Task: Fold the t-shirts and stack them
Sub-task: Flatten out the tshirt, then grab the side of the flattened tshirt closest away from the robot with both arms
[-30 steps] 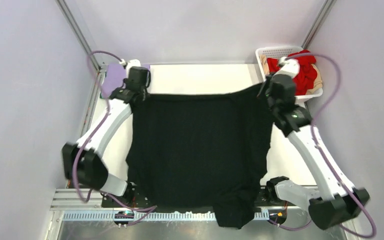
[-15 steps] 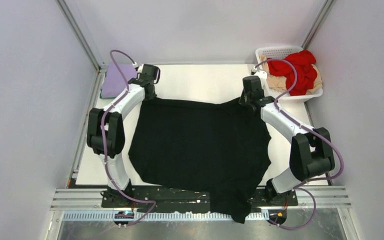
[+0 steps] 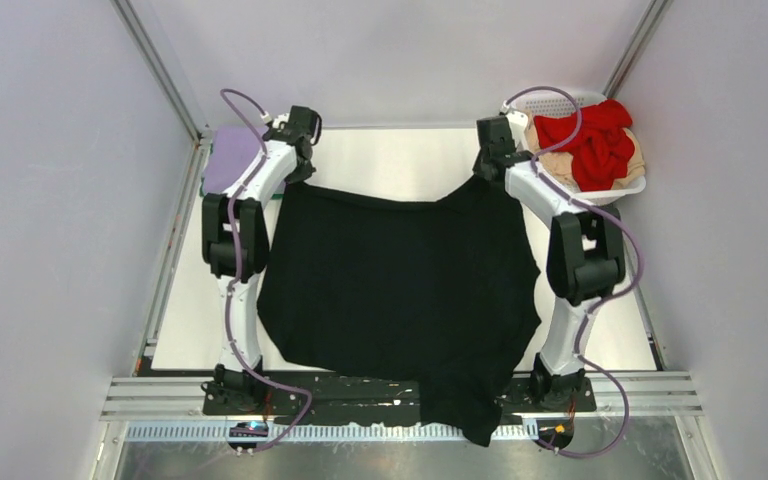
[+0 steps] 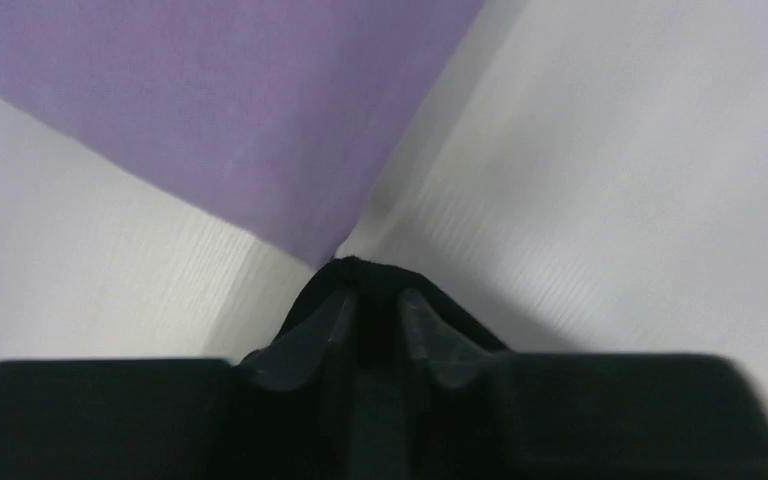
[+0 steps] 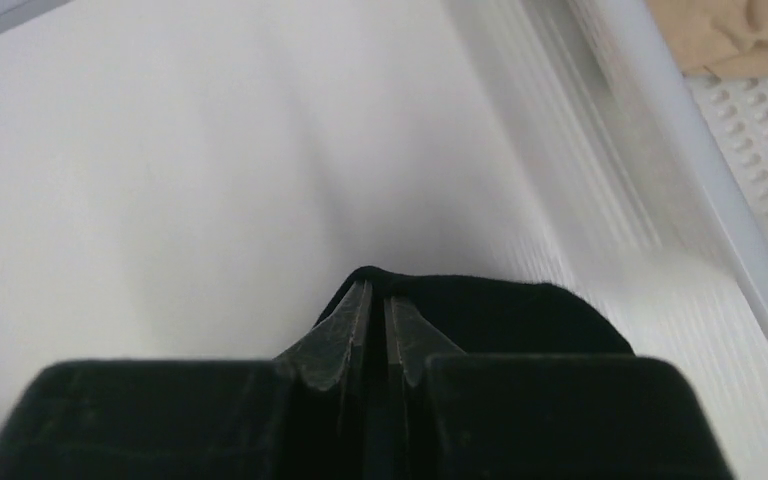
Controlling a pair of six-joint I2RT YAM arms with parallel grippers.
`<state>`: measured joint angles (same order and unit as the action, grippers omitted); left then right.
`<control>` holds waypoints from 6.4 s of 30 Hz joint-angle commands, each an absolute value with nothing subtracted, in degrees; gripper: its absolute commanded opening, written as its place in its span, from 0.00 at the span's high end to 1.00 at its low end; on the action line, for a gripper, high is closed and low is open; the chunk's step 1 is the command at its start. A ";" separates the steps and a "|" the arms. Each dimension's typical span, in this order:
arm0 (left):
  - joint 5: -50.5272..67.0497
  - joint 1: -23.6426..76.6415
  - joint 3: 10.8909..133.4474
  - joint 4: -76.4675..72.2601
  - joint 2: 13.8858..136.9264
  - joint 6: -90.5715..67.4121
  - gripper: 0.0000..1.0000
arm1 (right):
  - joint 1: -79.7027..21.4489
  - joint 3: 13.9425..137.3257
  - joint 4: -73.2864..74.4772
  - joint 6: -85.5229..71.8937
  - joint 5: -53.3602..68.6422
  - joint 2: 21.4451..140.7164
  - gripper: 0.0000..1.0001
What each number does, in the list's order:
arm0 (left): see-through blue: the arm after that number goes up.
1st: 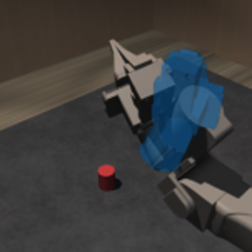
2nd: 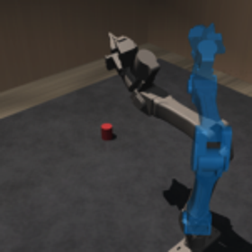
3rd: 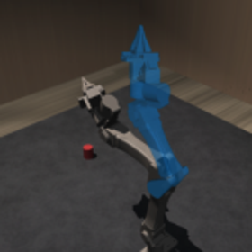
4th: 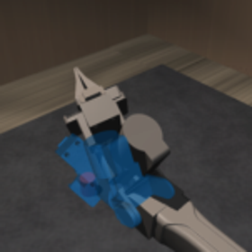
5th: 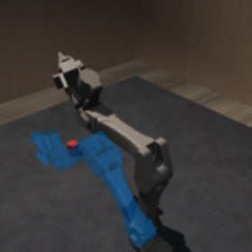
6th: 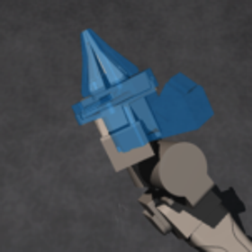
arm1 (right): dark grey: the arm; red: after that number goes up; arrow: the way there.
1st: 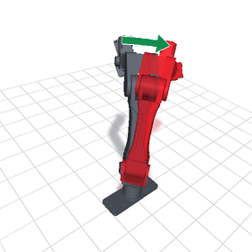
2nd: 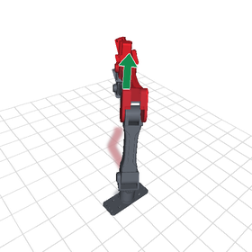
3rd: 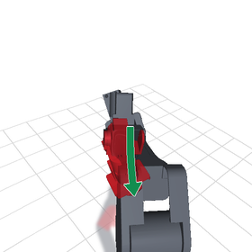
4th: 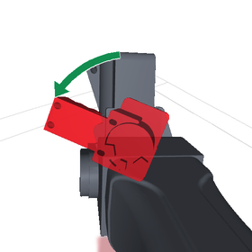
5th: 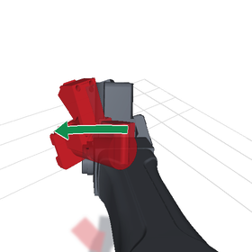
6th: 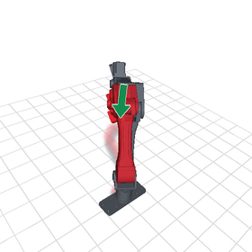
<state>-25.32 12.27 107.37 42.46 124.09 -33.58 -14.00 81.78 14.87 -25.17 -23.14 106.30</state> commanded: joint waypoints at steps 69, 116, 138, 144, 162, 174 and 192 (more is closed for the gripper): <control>0.58 10.17 111.48 19.37 132.76 -64.11 0.01 | -11.94 74.60 -6.59 -29.04 3.46 101.24 0.05; 13.26 14.24 96.58 38.21 125.31 -45.98 0.00 | -5.89 88.24 27.81 -28.62 1.20 120.15 0.04; 10.84 19.41 71.04 35.81 97.60 -37.99 0.00 | -8.51 66.96 18.11 -28.51 -3.45 92.49 0.05; 9.52 23.79 58.28 32.86 92.19 -38.69 0.00 | -11.80 51.78 14.46 -29.39 -0.92 85.94 0.05; -6.96 16.66 40.47 36.22 76.83 -42.87 0.00 | -10.36 46.22 13.97 -29.30 -5.02 89.92 0.04; -18.69 11.87 36.76 48.46 59.20 -51.22 0.00 | -9.58 45.80 13.48 -29.34 -4.43 88.16 0.05; -14.80 11.16 23.06 39.41 50.47 -64.73 0.37 | -9.58 42.20 10.17 -30.08 -4.08 83.36 0.05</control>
